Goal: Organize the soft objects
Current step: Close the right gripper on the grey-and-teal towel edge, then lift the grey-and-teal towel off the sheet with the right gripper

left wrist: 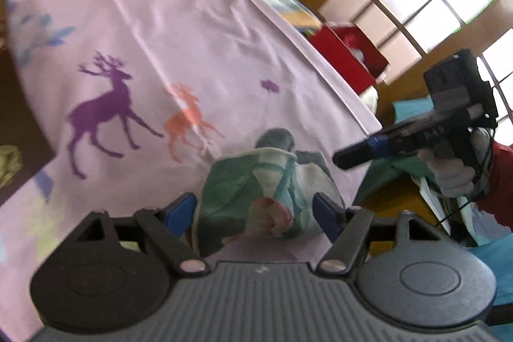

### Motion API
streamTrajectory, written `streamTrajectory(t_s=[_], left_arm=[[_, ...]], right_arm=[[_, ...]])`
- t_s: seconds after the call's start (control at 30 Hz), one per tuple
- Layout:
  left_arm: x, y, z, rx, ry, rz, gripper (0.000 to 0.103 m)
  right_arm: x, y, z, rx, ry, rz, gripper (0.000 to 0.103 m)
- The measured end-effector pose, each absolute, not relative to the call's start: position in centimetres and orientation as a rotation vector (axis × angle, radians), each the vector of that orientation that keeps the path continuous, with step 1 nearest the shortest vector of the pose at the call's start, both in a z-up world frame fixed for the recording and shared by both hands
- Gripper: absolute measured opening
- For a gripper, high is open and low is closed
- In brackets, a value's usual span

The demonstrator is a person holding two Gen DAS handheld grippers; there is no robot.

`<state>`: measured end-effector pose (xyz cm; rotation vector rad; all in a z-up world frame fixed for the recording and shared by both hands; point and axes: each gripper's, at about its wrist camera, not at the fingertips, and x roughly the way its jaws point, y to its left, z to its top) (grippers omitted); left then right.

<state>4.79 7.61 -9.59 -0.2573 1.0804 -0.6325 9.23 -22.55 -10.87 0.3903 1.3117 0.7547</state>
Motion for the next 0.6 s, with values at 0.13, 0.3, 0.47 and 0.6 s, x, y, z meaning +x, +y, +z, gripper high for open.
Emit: streamTrajectory(t_s=[0.13, 0.3, 0.47, 0.6], left_arm=[[6.4, 7.3, -11.4, -0.271, 1.141, -0.731, 0.073], [7.6, 7.1, -12.1, -0.266, 1.175, -0.784, 0.072], [7.7, 6.8, -12.3, -0.287, 1.165, -0.756, 0.060], [7.4, 6.7, -12.2, -0.321, 1.158, -0.756, 0.034]], right_arm=[[6.4, -22.0, -11.5, 0.419, 1.320, 0.703, 0.015], [5.0, -20.7, -12.6, 0.507, 1.287, 0.608, 0.016], [4.8, -20.0, -12.8, 0.597, 1.219, 0.540, 0.016], [5.0, -18.9, -12.8, 0.602, 1.194, 0.528, 0.011]])
